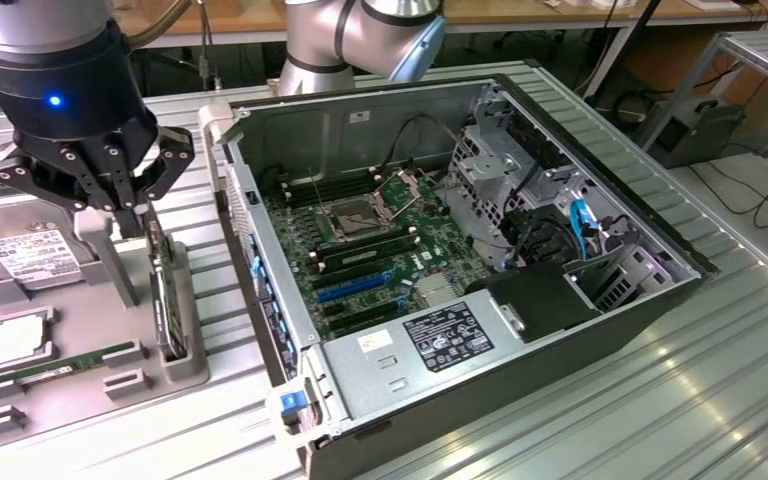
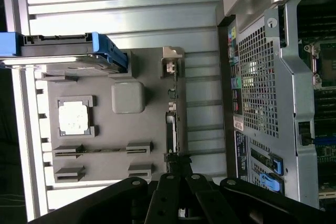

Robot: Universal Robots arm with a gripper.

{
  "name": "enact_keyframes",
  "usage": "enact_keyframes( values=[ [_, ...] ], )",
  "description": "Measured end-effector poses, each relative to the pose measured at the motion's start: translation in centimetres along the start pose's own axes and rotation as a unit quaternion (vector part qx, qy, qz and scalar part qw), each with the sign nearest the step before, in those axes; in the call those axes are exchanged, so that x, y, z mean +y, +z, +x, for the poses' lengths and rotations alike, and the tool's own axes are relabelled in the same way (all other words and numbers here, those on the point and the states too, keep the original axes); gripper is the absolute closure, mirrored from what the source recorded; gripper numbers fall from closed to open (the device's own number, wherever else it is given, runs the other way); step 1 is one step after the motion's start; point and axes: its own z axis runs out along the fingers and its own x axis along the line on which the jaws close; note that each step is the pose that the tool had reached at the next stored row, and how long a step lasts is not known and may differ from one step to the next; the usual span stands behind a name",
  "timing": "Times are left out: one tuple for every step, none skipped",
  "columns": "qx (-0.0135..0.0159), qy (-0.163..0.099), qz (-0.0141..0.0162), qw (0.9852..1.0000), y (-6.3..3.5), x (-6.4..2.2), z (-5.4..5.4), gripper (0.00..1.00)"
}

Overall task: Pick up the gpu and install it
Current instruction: 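Pick up the gpu and move the gpu toward the slot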

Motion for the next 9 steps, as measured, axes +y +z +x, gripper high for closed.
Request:
enact_keyframes(
  values=[
    [0.0,0.0,0.0,1.0,0.0,0.0,0.0,0.89],
    [0.0,0.0,0.0,1.0,0.0,0.0,0.0,0.76],
    [0.0,0.0,0.0,1.0,0.0,0.0,0.0,0.76],
    [0.0,0.0,0.0,1.0,0.0,0.0,0.0,0.71],
    [0.0,0.0,0.0,1.0,0.0,0.0,0.0,0.64],
    [0.0001,0.0,0.0001,1.0,0.01,0.0,0.0,0.64],
    [-0.0001,0.0,-0.0001,1.0,0.11,-0.01,0.0,0.64],
    [-0.0001,0.0,-0.0001,1.0,0.26,-0.02,0.01,0.64],
    [0.0,0.0,0.0,1.0,0.44,-0.03,0.01,0.64]
  ],
)
